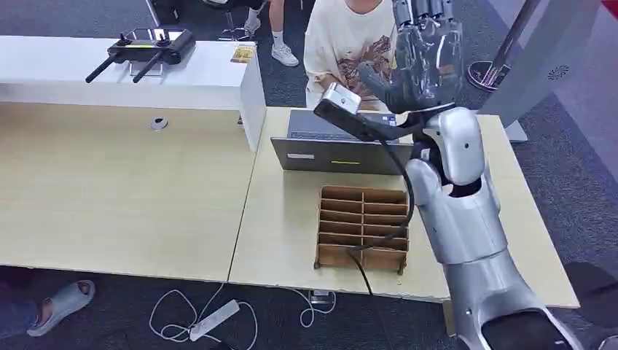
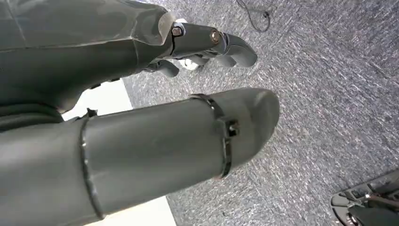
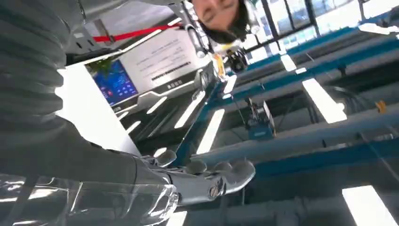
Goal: Pass the card to the sensor for recognition and then transmit it.
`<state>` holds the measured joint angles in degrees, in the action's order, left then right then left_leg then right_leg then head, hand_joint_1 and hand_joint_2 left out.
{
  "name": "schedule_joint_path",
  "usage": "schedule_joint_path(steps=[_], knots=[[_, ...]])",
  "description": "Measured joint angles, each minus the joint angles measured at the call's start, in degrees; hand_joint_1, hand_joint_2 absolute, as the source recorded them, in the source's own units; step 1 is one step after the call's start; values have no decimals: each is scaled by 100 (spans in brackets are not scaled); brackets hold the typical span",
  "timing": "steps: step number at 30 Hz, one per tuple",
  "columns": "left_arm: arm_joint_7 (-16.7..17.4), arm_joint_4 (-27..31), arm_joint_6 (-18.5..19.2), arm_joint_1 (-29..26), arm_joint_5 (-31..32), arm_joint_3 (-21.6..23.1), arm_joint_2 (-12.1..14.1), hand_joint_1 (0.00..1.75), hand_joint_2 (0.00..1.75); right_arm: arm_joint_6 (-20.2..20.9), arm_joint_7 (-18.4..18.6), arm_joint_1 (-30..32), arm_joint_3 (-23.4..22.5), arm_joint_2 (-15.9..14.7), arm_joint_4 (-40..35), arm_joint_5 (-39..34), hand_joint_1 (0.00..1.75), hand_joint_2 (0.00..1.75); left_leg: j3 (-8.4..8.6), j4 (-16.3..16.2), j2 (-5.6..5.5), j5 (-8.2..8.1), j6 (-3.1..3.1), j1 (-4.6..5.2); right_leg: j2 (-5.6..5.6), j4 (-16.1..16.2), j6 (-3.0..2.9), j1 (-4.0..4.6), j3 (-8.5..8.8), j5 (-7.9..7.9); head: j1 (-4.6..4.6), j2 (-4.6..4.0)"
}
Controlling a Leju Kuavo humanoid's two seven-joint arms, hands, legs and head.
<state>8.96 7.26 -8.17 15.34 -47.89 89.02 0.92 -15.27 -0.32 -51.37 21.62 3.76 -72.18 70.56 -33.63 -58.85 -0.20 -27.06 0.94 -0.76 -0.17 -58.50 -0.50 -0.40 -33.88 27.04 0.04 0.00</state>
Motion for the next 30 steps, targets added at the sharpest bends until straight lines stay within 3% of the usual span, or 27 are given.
schedule_joint_path(steps=[4, 12, 17, 30], knots=[[11, 0, 39, 21, 44, 0, 2, 0, 0, 734, 330, -926, 52, 267, 1283, 424, 0, 175, -3, 0, 5, 8, 1, 0, 5, -2, -4, 1, -8, -4, -7, 0], [26, 0, 50, 22, 219, 0, 2, 0, 0, 1525, 765, -1987, 61, 581, 3051, 900, 0, 175, -4, -1, 2, 8, 1, 0, 3, -1, -4, 1, -8, -4, -4, 0], [26, 0, 39, 22, 262, 0, 2, 0, 0, 1626, 813, -2282, 61, 636, 3723, 964, 0, 175, -4, -1, 1, 8, 1, 1, 4, 1, -3, 0, -7, -5, -4, 0], [85, 0, 41, 31, 332, 0, -24, 0, 0, 1899, 1042, -2511, -225, 684, 4551, 845, 0, 175, -2, -3, 4, 8, 1, 1, 4, 1, -3, 0, -8, -6, -4, 0]])
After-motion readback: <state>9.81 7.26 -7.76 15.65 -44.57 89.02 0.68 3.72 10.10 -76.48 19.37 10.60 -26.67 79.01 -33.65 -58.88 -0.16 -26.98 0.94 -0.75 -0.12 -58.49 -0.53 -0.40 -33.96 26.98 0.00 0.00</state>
